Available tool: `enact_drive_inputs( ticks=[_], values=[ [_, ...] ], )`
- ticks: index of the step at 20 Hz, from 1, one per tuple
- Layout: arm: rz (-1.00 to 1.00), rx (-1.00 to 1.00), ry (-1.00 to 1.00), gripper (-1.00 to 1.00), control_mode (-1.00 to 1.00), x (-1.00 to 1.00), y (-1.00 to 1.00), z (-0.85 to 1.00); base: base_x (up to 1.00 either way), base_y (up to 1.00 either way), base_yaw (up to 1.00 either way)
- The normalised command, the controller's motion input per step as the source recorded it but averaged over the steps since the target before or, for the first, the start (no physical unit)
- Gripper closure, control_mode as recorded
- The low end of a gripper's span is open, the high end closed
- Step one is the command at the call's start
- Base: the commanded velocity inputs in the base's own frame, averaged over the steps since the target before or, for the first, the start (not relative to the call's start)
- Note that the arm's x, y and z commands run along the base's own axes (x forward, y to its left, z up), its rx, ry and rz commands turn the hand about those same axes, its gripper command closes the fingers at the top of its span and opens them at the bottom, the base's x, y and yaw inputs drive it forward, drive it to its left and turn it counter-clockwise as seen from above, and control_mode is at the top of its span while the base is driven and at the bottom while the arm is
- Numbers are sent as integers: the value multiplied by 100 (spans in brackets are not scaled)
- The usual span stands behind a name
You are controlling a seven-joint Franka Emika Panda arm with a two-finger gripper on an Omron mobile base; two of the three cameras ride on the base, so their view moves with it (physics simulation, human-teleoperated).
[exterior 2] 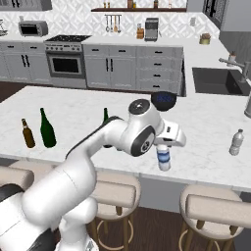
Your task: Move the plastic bottles in the middle to the plastics group, and the glass bottles in the middle to the glass group.
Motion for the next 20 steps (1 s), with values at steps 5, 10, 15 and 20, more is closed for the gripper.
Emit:
enact_drive_inputs(
  ticks=[5, 10, 15, 20],
  values=[
    [-12, 0, -8, 100, -100, 13, -80, 0, 0, 0, 0],
    [-8, 0, -4, 100, -100, 35, -59, 0, 0, 0, 0],
    [-2, 4, 0, 100, -100, 42, -53, -1, 0, 0, 0],
    [0, 9, -2, 100, -100, 34, -38, -13, 0, 0, 0]
  ],
)
